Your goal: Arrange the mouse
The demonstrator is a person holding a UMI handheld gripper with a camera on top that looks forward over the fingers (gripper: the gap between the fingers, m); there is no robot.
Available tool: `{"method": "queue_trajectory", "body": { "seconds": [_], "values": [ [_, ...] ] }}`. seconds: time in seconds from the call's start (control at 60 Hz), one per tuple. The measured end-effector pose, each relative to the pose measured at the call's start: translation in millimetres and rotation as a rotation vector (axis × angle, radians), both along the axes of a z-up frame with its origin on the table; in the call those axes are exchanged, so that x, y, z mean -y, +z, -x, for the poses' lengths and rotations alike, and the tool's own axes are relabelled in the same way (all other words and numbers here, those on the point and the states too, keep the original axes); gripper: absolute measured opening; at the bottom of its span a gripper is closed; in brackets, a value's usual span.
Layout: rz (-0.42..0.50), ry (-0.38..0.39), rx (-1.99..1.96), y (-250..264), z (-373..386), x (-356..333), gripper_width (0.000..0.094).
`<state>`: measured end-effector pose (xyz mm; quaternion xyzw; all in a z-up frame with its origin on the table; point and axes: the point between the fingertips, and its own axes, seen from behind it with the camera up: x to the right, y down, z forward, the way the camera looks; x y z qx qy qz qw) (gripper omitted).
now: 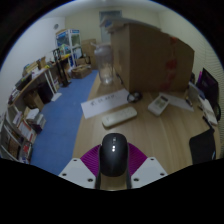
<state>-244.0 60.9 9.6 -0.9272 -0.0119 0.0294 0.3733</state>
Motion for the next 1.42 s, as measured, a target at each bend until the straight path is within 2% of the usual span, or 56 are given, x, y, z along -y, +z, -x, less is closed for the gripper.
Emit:
{"method": "queue_trajectory", "body": {
  "seconds": [0.133, 0.267, 0.35, 0.4, 0.467, 0.567, 0.617, 0.75, 0.783, 0.8, 0.817, 0.85, 0.867, 0.883, 0.933, 0.967, 0.983, 1.067, 1.117, 1.317, 1.417],
  "values": [
    [-0.154, 0.064, -0.015, 99, -25, -10, 0.0340],
    [-0.329, 0.024, 0.036, 202, -124, -14, 0.0338],
    [-0.394, -0.013, 0.099, 227, -208, -9, 0.0339],
    [-0.398, -0.030, 0.125, 220, -259, -4, 0.0339],
    [-0.349, -0.046, 0.126, 195, -311, 8, 0.0336],
    [-0.237, -0.036, 0.142, 116, -370, 36, 0.0337],
    [-0.167, -0.019, 0.133, 78, -384, 52, 0.0337],
    [-0.057, 0.021, 0.066, -1, -400, 74, 0.0348],
    [-0.039, 0.038, 0.050, -14, -399, 76, 0.0365],
    [-0.027, 0.047, 0.044, -21, -399, 78, 0.0419],
    [-0.035, 0.053, 0.034, -22, -398, 78, 0.0473],
    [-0.071, 0.049, 0.012, -20, -398, 71, 0.0449],
    [-0.062, 0.043, 0.004, -18, -399, 73, 0.0530],
    [-0.052, 0.045, -0.001, -19, -398, 74, 0.0486],
    [-0.044, 0.054, -0.005, -20, -398, 74, 0.0531],
    [-0.029, 0.065, -0.006, -20, -396, 74, 0.0588],
    [-0.019, 0.070, -0.009, -21, -394, 74, 0.0673],
    [0.036, 0.055, 0.002, -17, -393, 86, 0.0860],
    [0.038, 0.040, 0.022, -10, -394, 92, 0.0831],
    [0.025, -0.018, 0.051, 40, -372, 136, 0.0833],
    [0.006, -0.085, 0.067, 67, -361, 166, 0.0833]
  ]
}}
